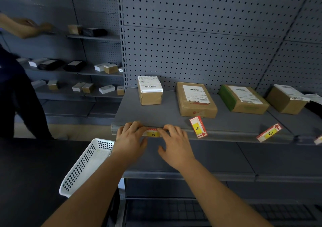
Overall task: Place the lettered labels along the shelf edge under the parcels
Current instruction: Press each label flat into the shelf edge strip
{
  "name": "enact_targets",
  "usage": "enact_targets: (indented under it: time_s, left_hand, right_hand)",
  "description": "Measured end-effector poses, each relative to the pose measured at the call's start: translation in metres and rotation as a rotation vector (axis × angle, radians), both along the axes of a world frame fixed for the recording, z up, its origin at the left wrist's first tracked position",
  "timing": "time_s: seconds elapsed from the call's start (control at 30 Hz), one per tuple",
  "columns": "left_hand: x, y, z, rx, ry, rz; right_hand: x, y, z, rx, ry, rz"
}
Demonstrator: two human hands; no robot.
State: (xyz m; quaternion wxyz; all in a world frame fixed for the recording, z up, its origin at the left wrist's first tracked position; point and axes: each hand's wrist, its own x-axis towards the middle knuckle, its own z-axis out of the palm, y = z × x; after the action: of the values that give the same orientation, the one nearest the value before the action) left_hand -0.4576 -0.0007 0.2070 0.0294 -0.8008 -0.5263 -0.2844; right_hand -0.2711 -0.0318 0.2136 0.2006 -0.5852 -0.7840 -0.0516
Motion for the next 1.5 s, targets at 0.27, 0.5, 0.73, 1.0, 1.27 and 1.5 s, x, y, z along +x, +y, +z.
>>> enact_targets:
  time_s: [0.27,0.5,0.73,1.0,1.27,1.5]
  left_hand:
    - [0.018,-0.006,0.01,-0.059,-0.029,-0.079]
    - [0.037,-0.009,0.001,0.039,-0.052,-0.021]
    - [0.041,-0.011,-0.001,0.03,0.0,0.024]
    - [0.054,-0.011,0.012,0.004,-0.026,0.069]
    - [0.061,-0.013,0.017,-0.021,-0.066,0.034]
    - [0.066,-0.021,0.011,-0.019,-0.045,-0.014]
  right_hand:
    - [0.058,-0.02,0.009,-0.022,0.353,-0.066]
    - [0.109,-0.031,0.009,-0.014,0.489,-0.2]
    - [0.123,-0.011,0.016,-0.054,0.517,-0.193]
    - [0.119,-0.003,0.022,-0.082,0.454,-0.175]
    - [0.11,-0.003,0.023,-0.074,0.332,-0.056]
    - [0.098,-0.009,0.014,-0.092,0.015,-0.005]
